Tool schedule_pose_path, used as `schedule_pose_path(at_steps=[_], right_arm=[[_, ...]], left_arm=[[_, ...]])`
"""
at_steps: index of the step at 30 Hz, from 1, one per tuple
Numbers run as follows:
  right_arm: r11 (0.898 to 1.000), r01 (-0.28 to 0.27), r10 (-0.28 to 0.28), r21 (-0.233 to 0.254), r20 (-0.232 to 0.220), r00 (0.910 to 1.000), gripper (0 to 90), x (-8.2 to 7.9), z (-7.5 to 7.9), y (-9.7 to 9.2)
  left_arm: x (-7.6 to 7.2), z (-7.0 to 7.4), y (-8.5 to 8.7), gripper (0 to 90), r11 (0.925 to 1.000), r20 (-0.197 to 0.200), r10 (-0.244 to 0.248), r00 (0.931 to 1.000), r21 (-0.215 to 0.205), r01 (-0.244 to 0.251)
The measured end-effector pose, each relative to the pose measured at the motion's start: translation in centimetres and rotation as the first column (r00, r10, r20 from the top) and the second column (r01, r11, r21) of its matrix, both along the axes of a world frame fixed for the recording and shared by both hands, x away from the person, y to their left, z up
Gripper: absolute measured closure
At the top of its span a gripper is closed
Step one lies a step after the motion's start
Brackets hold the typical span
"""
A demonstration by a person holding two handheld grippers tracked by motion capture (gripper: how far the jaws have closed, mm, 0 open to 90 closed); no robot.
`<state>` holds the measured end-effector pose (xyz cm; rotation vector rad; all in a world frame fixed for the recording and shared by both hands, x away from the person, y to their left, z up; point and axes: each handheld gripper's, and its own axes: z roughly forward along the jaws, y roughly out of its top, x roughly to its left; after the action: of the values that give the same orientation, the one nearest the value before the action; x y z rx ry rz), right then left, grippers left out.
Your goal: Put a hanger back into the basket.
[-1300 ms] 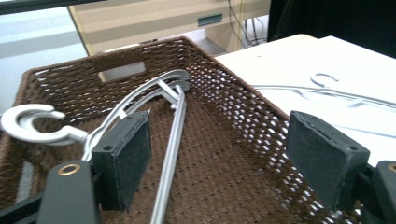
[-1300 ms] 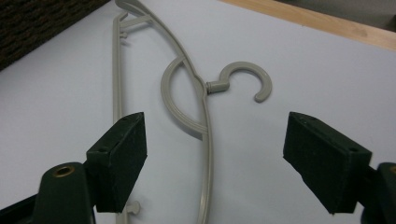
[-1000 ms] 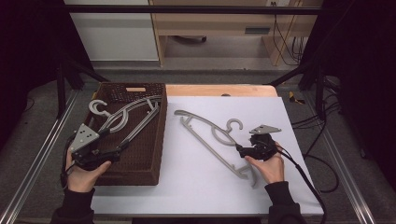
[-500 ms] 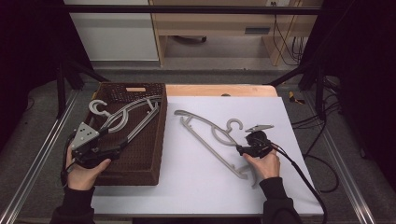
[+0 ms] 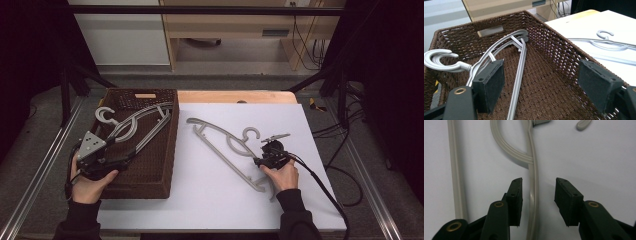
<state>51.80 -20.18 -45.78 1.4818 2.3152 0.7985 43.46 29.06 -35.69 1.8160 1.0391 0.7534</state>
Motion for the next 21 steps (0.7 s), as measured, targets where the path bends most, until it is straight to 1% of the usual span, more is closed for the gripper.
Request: schedule_pose_path(at_steps=[1, 2, 3, 5, 6, 7, 8, 12, 19, 21], right_arm=[[1.0, 0.001, -0.001, -0.006, -0.006, 1.0, 59.5, 0.06, -0.06, -0.02], [1.0, 0.007, -0.007, -0.001, -0.014, 0.9999, 60.5, 0.09, -0.14, 0.04], [1.0, 0.0, 0.0, -0.004, -0.015, 0.9999, 61.8, 0.17, -0.19, 0.0], [1.0, 0.002, -0.002, 0.001, -0.042, 0.9991, 63.8, 0.24, -0.24, 0.03], [1.0, 0.013, -0.013, 0.003, -0.057, 0.9983, 65.2, 0.28, -0.28, 0.11], [1.0, 0.006, -0.006, -0.004, -0.052, 0.9986, 66.2, 0.32, -0.37, 0.06], [1.0, 0.011, -0.012, -0.008, -0.052, 0.9986, 67.1, 0.31, -0.36, 0.08], [1.0, 0.006, -0.006, -0.007, -0.058, 0.9983, 71.7, 0.35, -0.33, 0.01], [1.0, 0.01, -0.011, -0.013, -0.059, 0.9982, 74.8, 0.28, -0.34, 0.12], [1.0, 0.02, -0.022, -0.016, -0.072, 0.9972, 75.1, 0.25, -0.27, 0.29]], left_arm=[[0.05, -0.02, 0.01, 21.5, 1.0, -0.002, 0.001, 1.0, -0.002, -0.001], [0.09, -0.03, 0.01, 21.5, 1.0, -0.002, 0.001, 1.0, 0.0, -0.001], [0.11, -0.04, 0.01, 21.5, 1.0, -0.003, 0.001, 1.0, 0.001, -0.001], [0.14, -0.05, 0.03, 21.5, 1.0, -0.003, 0.001, 1.0, 0.002, -0.001], [0.14, -0.05, 0.05, 21.5, 1.0, -0.003, 0.002, 1.0, 0.002, -0.002], [0.14, -0.06, 0.07, 21.5, 1.0, -0.002, 0.002, 1.0, 0.001, -0.002], [0.14, -0.07, 0.1, 21.6, 1.0, -0.003, 0.003, 1.0, 0.001, -0.003], [0.18, -0.11, 0.13, 21.5, 1.0, -0.007, 0.003, 1.0, 0.002, -0.003], [0.3, -0.22, 0.04, 21.5, 1.0, -0.013, 0.003, 0.9999, 0.008, -0.003], [0.3, -0.24, 0.01, 21.5, 1.0, -0.013, 0.003, 0.9999, 0.009, -0.003]])
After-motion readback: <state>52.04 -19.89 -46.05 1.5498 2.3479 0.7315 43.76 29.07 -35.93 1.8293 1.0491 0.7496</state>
